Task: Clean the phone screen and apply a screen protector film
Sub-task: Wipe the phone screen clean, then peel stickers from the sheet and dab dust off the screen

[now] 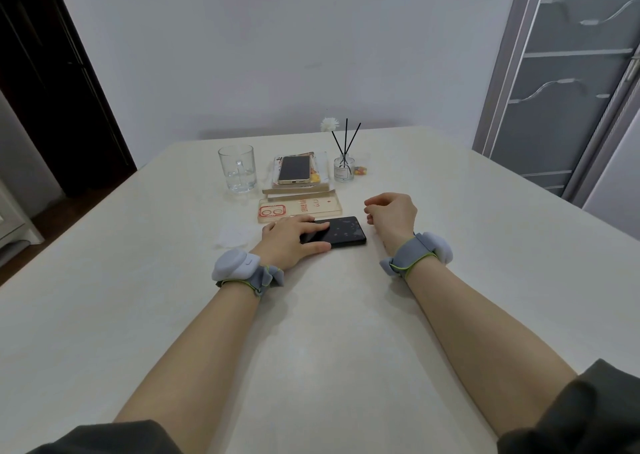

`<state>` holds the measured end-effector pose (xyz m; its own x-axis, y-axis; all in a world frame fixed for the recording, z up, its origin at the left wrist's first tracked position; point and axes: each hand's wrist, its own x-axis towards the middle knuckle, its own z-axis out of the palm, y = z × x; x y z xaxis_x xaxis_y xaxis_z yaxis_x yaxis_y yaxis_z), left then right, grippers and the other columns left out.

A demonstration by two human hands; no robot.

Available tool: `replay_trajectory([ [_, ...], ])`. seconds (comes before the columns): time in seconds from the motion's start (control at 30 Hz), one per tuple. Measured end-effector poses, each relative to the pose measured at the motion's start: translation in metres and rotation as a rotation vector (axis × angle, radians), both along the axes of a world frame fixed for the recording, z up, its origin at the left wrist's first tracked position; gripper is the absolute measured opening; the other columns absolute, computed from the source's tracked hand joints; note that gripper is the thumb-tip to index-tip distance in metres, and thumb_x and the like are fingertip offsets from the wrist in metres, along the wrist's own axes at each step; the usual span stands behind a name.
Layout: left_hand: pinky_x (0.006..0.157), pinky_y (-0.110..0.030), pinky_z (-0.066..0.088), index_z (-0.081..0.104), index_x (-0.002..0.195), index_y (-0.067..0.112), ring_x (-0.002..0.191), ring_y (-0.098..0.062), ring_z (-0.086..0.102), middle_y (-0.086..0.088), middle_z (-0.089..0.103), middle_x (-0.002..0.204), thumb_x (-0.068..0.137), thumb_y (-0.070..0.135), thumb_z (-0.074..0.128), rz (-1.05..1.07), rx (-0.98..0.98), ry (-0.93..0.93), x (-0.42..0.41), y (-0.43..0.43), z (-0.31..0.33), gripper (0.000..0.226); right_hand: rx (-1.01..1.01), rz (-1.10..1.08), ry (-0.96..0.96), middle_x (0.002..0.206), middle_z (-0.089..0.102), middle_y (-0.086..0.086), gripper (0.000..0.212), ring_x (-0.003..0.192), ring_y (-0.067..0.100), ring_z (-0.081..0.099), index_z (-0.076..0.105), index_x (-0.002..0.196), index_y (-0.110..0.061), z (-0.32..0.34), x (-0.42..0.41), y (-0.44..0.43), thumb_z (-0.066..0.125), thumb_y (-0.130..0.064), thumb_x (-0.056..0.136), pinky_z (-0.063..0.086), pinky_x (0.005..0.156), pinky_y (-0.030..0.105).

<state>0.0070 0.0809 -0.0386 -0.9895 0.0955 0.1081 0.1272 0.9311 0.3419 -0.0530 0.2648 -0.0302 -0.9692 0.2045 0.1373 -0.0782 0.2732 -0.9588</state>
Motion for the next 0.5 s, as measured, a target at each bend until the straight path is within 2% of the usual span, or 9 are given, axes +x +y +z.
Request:
replay_trajectory([
  [0.1,0.111,-0.045,0.013,0.043,0.135,0.048,0.141,-0.015,0.027,0.010,0.036,0.150,0.086,0.062,0.048,0.013,-0.032,-0.017,0.001,0.001,0.001,0.051,0.182,-0.040,0.034,0.101,0.071,0.011,0.027,0.095,0.026,0.063,0.072,0.096,-0.010,0.002,0.001,0.007,0.053,0.001,0.081,0.052,0.084,0.032],
  [0.2,0.116,-0.052,0.003,0.038,0.138,0.047,0.145,-0.018,0.019,0.006,0.026,0.156,0.087,0.061,0.046,0.030,-0.098,-0.027,0.004,0.004,0.002,0.053,0.496,-0.067,-0.048,0.116,0.063,0.009,0.031,0.119,0.030,0.047,0.064,0.112,-0.018,0.002,0.003,0.010,0.055,-0.012,0.083,0.039,0.096,0.036],
  [0.3,0.116,-0.051,0.000,0.035,0.141,0.041,0.146,-0.019,0.015,0.004,0.020,0.158,0.088,0.056,0.051,0.031,-0.106,0.009,0.008,0.010,0.003,0.058,0.706,-0.065,-0.219,0.126,0.049,0.012,0.034,0.122,0.033,0.035,0.055,0.118,-0.018,0.000,0.009,0.010,0.054,-0.022,0.084,0.029,0.097,0.041],
  [0.37,0.117,-0.051,0.000,0.034,0.142,0.039,0.146,-0.020,0.016,0.004,0.021,0.158,0.087,0.054,0.053,0.039,-0.093,0.036,0.011,0.015,0.003,0.060,0.738,-0.066,-0.275,0.126,0.047,0.012,0.030,0.123,0.033,0.034,0.052,0.116,-0.017,-0.001,0.013,0.010,0.050,-0.023,0.086,0.027,0.098,0.043],
  [0.5,0.117,-0.052,0.000,0.038,0.141,0.039,0.146,-0.020,0.014,0.003,0.022,0.157,0.089,0.052,0.051,0.078,-0.087,0.041,0.017,0.020,0.002,0.055,0.717,-0.072,-0.240,0.128,0.047,0.013,0.032,0.125,0.033,0.034,0.051,0.121,-0.020,0.000,0.018,0.011,0.046,-0.019,0.090,0.026,0.099,0.046],
])
